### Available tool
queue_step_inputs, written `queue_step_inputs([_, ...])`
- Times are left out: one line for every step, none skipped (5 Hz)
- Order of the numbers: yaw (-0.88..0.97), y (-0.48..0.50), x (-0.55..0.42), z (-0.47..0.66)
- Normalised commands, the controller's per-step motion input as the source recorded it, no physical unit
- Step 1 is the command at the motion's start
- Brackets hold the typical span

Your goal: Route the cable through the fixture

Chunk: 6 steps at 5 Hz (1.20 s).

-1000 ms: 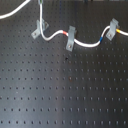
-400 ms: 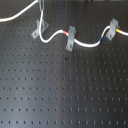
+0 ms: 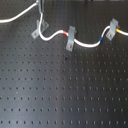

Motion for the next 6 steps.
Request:
queue_step_inputs([-0.42, -0.029, -0.188, 0.06])
queue_step_inputs([-0.39, -0.076, -0.242, 0.02])
queue_step_inputs([-0.29, -0.014, -0.012, 0.25])
queue_step_inputs([-0.35, -0.040, -0.068, 0.20])
queue_step_inputs([-0.46, -0.074, -0.084, 0.17])
queue_step_inputs([-0.41, -0.103, -0.126, 0.10])
